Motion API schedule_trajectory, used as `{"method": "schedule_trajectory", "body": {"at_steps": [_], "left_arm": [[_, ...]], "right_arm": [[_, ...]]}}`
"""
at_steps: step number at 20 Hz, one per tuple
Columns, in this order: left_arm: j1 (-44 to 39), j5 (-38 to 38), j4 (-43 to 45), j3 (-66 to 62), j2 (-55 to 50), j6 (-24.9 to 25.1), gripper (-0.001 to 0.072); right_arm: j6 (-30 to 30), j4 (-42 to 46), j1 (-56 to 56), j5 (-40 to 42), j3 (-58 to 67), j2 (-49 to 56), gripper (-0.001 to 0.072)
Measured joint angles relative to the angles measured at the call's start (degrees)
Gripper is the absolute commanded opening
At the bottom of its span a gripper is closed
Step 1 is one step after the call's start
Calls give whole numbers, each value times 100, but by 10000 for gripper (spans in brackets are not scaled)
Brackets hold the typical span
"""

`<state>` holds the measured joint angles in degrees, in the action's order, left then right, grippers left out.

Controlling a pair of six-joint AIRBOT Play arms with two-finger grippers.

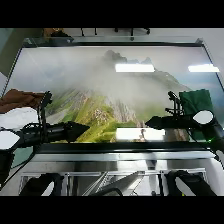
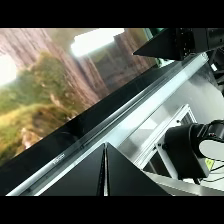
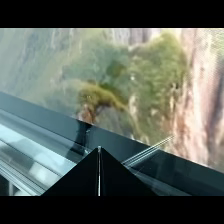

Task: Fold the shirts.

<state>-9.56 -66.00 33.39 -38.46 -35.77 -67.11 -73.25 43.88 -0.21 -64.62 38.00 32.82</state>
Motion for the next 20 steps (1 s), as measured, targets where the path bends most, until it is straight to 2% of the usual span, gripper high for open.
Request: {"method": "schedule_trajectory", "body": {"at_steps": [7,8,9,10,15,20], "left_arm": [[153,90,181,-96,-26,0,16],[299,142,455,-229,-94,-22,81],[481,177,802,-407,-197,-42,533],[706,210,1252,-649,-354,-66,705],[1878,422,3707,-2094,-1801,-122,704],[2756,861,4881,-3499,-3842,-127,704]], "right_arm": [[0,0,0,-20,0,0,21],[0,0,0,-17,0,0,21],[-2,0,0,-17,0,0,21],[-2,0,0,-17,0,0,21],[-2,0,0,-15,0,0,21],[-2,-2,0,61,0,0,21]]}}
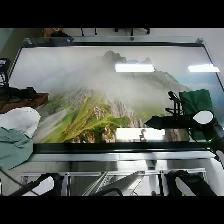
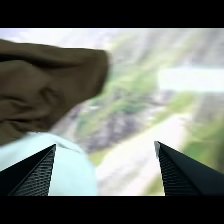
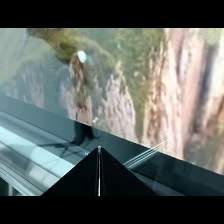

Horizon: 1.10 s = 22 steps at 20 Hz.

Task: Fold the shirts.

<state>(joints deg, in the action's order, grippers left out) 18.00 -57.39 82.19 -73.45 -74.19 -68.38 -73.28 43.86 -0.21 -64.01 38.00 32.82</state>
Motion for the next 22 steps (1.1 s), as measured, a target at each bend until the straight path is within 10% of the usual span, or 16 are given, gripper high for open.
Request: {"method": "schedule_trajectory", "body": {"at_steps": [11,13,22], "left_arm": [[313,105,1423,-2011,-3311,-37,683],[317,0,1469,-2345,-3674,-111,21],[-127,-1318,1091,-4247,-3611,-640,11]], "right_arm": [[-2,-2,0,55,0,0,21],[-2,-2,0,57,0,0,21],[-2,-4,0,63,-2,-2,21]]}}
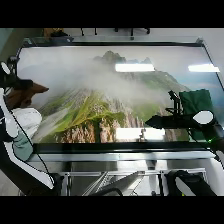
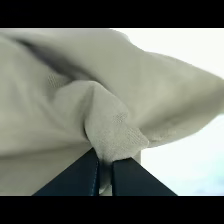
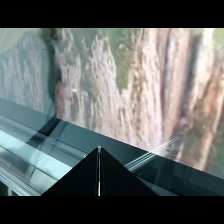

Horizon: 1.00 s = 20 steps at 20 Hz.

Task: Fold the shirts.

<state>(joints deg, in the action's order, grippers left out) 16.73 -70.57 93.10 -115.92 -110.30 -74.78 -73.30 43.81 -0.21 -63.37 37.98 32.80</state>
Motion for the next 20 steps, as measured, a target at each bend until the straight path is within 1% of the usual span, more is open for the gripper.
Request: {"method": "schedule_trajectory", "body": {"at_steps": [1,5,7,10,12,13,14,15,17,18,19,20], "left_arm": [[-116,11,-326,-76,273,-44,11],[-706,114,-2151,68,1585,-87,12],[-1102,-55,-2855,136,2122,-66,15],[-1834,-551,-3338,186,2516,-68,15],[-2415,-846,-3512,197,2553,-151,20],[-2719,-951,-3543,201,2492,-245,213],[-3001,-1001,-3582,205,2398,-332,612],[-3292,-1036,-3637,208,2273,-457,680],[-3738,-1130,-3683,208,2000,-748,672],[-3899,-1180,-3683,210,1860,-887,672],[-3995,-1252,-3683,212,1755,-997,672],[-4030,-1373,-3700,212,1685,-1064,672]], "right_arm": [[0,0,0,0,0,2,21],[0,-13,0,-4,0,2,21],[0,-15,0,-7,0,2,21],[0,-15,0,-7,0,2,21],[0,-28,0,-4,0,2,21],[0,-48,0,-2,0,2,22],[0,-103,0,-7,0,2,22],[0,-151,0,-22,0,2,22],[-2,-306,0,-101,0,0,30],[-2,-365,0,-116,2,0,48],[-13,-404,7,-160,4,0,226],[-11,-433,9,-188,11,2,351]]}}
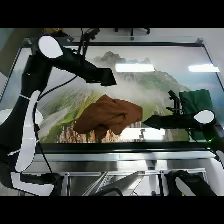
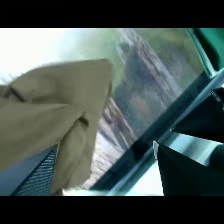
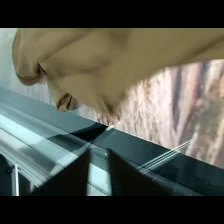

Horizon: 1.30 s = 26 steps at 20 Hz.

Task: Fold the shirts.

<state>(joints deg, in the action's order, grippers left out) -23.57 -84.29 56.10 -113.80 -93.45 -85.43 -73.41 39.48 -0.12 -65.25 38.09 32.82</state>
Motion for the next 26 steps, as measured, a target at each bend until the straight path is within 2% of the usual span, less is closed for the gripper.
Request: {"method": "schedule_trajectory", "body": {"at_steps": [5,7,9,13,15,18,21,25,26], "left_arm": [[599,-1150,232,170,83,-315,672],[977,-1453,511,741,474,-354,672],[1368,-1438,721,1729,1043,-345,672],[2092,-463,903,4413,2227,-170,672],[2326,269,896,5692,2618,-9,672],[2529,1410,380,7121,2839,426,673],[2605,2271,-428,7801,2599,1034,672],[2640,2653,-1222,7781,1915,1613,671],[2643,2673,-1366,7678,1731,1694,613]], "right_arm": [[2,-33,4,-85,15,33,373],[7,96,4,-107,17,116,373],[15,157,0,-136,15,269,373],[269,118,-293,-92,-81,763,373],[415,96,-673,155,-109,1104,373],[732,-55,-1421,850,-129,1690,373],[1228,-468,-2076,1602,-96,2277,371],[1958,-1130,-2463,2159,50,2798,365],[2074,-1248,-2503,2232,92,2872,361]]}}
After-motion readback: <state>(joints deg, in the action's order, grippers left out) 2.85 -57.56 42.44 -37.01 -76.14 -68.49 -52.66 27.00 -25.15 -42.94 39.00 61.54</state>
